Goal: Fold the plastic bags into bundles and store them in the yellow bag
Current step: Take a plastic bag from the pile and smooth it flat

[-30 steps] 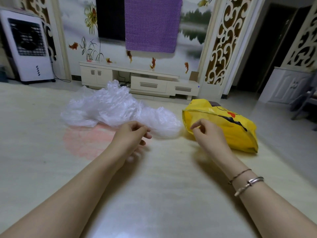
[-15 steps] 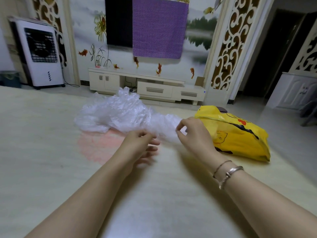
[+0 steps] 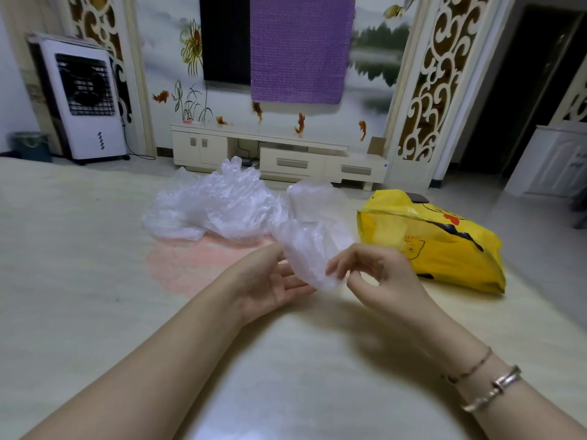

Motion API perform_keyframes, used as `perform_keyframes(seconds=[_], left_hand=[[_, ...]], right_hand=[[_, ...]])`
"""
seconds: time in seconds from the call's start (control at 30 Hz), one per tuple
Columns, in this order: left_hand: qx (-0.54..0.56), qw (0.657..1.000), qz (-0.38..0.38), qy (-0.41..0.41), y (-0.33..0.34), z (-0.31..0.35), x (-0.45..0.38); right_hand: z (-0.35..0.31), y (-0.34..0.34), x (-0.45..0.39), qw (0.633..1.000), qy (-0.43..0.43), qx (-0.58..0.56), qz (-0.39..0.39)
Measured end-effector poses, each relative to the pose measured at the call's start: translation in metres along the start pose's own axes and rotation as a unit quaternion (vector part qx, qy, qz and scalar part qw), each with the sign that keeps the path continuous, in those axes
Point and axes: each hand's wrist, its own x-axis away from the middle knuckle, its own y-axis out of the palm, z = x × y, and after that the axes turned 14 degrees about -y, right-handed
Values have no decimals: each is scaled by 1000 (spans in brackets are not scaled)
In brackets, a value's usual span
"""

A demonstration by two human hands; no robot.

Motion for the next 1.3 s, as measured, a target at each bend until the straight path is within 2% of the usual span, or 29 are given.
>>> perform_keyframes(seconds=[0.17,0.27,0.37,0.5,0.6,0.7,0.77,0.83,0.9,0.97,1.03,1.17,1.3], left_hand=[[-74,996,13,57,-1,-6,-6],[-105,990,16,94,2,-11,-11],[-141,981,65,116,8,-12,-11],[-149,973,104,144,4,-11,-14],[-143,961,148,183,3,-7,-13],[-177,913,246,272,-2,0,-12],[-198,893,273,300,-5,3,-10],[-190,917,226,267,-4,4,-5],[-136,968,104,186,0,4,0],[-71,988,22,133,2,6,3],[-58,990,20,124,0,10,4],[-167,977,60,117,7,5,4],[-212,965,83,133,10,-6,0]], right_hand=[[10,8,-8,987,126,-23,98],[17,13,-13,971,222,-19,83],[19,19,-12,973,223,-9,54],[17,11,-11,965,244,-64,73],[15,5,-10,940,278,-136,141],[11,-4,-11,902,302,-194,241],[10,-12,-11,871,297,-249,303],[9,-17,-11,851,274,-297,336],[6,-19,-11,860,249,-308,322],[2,-18,-12,878,228,-307,286],[1,-15,-12,899,208,-292,252],[3,-5,-11,939,172,-226,194],[2,2,-10,956,126,-223,144]])
